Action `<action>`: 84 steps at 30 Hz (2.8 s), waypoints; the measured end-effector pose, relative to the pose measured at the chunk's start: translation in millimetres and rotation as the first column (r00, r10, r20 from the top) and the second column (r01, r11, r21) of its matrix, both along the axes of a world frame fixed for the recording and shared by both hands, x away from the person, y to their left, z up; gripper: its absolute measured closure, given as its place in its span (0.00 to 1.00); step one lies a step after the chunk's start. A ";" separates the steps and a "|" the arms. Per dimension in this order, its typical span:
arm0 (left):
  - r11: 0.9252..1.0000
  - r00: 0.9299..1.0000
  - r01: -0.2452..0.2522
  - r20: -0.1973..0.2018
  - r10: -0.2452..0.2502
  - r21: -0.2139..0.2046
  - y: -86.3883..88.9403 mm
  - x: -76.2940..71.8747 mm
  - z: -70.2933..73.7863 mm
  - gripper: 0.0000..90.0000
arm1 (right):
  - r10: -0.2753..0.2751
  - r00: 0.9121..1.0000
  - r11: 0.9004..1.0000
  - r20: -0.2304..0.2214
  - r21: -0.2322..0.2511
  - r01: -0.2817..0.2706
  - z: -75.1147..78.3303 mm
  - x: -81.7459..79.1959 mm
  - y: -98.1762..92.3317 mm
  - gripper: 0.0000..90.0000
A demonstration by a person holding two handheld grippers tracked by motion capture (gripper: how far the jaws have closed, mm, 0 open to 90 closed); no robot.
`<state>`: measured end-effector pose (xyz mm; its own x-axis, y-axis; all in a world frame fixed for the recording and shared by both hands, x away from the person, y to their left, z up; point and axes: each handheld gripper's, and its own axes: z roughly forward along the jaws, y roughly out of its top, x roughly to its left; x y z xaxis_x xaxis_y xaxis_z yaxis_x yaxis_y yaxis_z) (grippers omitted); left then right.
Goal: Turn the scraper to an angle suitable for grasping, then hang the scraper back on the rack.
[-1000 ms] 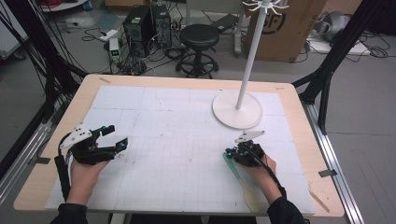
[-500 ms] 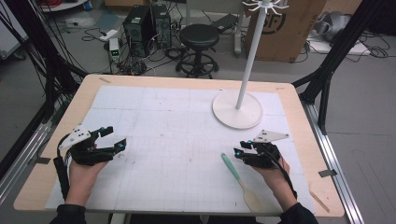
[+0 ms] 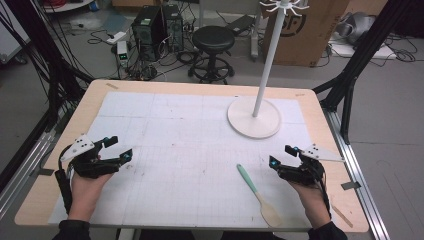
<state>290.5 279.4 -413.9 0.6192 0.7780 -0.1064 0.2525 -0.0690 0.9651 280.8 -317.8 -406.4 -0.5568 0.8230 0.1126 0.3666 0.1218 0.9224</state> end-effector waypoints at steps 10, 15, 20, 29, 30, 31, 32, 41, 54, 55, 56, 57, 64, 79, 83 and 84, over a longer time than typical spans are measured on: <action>1.000 1.000 -0.001 0.001 0.001 0.001 -2.6 -1.3 0.8 0.24 | -0.001 1.000 1.000 0.002 -0.026 0.001 -3.2 -1.3 0.5 0.23; 1.000 1.000 -0.004 0.003 0.004 -0.015 -2.0 1.2 0.1 0.24 | -0.004 1.000 0.999 0.005 -0.034 0.004 -3.2 -2.3 0.0 0.22; 1.000 1.000 -0.001 0.003 0.001 -0.017 -2.9 1.7 -0.4 0.24 | -0.013 1.000 0.999 0.006 -0.034 0.014 -3.0 -3.2 -2.6 0.22; 1.000 1.000 0.001 0.012 -0.001 -0.011 -0.6 -1.7 1.4 0.24 | -0.034 0.999 0.999 0.017 -0.026 0.034 -1.3 -2.4 -3.4 0.22; 1.000 1.000 0.005 0.009 -0.005 -0.004 -1.1 -1.2 0.9 0.24 | -0.037 0.999 0.999 0.014 -0.024 0.037 -0.8 -3.2 -3.5 0.22; 1.000 1.000 0.005 0.010 -0.005 0.003 -1.6 -1.0 0.6 0.24 | -0.037 0.999 0.999 0.014 -0.024 0.037 -0.8 -3.2 -3.5 0.22; 1.000 1.000 0.011 0.008 -0.011 0.016 -2.1 -0.6 0.1 0.24 | -0.042 0.999 0.999 0.013 -0.019 0.042 -0.3 -3.7 -3.6 0.22; 1.000 1.000 0.021 0.012 -0.021 0.001 1.9 -6.4 -0.7 0.24 | -0.070 0.997 0.998 0.022 0.005 0.069 2.4 1.4 3.2 0.22; 0.999 0.999 0.032 -0.008 -0.031 0.028 -1.8 -10.0 -2.9 0.24 | -0.050 0.998 0.999 0.029 -0.002 0.050 3.4 3.0 1.3 0.22; 0.999 0.999 0.032 -0.007 -0.032 0.026 -1.7 -10.9 -2.9 0.24 | -0.051 0.998 0.999 0.029 0.000 0.051 3.3 3.4 1.5 0.22; 0.999 0.999 0.034 -0.004 -0.033 0.024 -1.0 -11.9 -2.9 0.24 | -0.051 0.998 0.999 0.029 0.000 0.051 3.3 3.4 1.5 0.22; 0.999 0.999 0.032 -0.004 -0.032 0.018 0.0 -13.0 -3.1 0.24 | -0.050 0.998 0.999 0.030 -0.003 0.050 2.9 4.2 1.6 0.22; 1.000 1.000 0.010 -0.009 -0.010 0.016 5.6 -10.8 -5.2 0.24 | -0.030 0.999 0.999 0.037 -0.022 0.031 2.3 4.4 6.0 0.22; 1.000 1.000 0.004 0.003 -0.004 0.018 3.8 -8.7 -3.5 0.24 | 0.037 0.999 0.998 -0.012 -0.054 -0.037 13.9 -22.0 23.4 0.27; 1.000 1.000 0.001 0.007 -0.002 0.018 3.3 -9.3 -2.9 0.24 | 0.045 0.997 0.996 -0.065 -0.074 -0.049 9.0 -28.7 26.7 0.30; 1.000 1.000 0.002 0.008 -0.002 0.017 3.3 -9.0 -2.3 0.24 | 0.048 0.996 0.995 -0.074 -0.079 -0.054 7.5 -30.7 27.7 0.31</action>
<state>281.5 282.7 -416.2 0.6214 0.7786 -0.0877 0.2445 -0.0863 0.9658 250.2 -290.1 -398.9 -0.5914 0.8016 0.0878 0.4227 0.2154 0.8803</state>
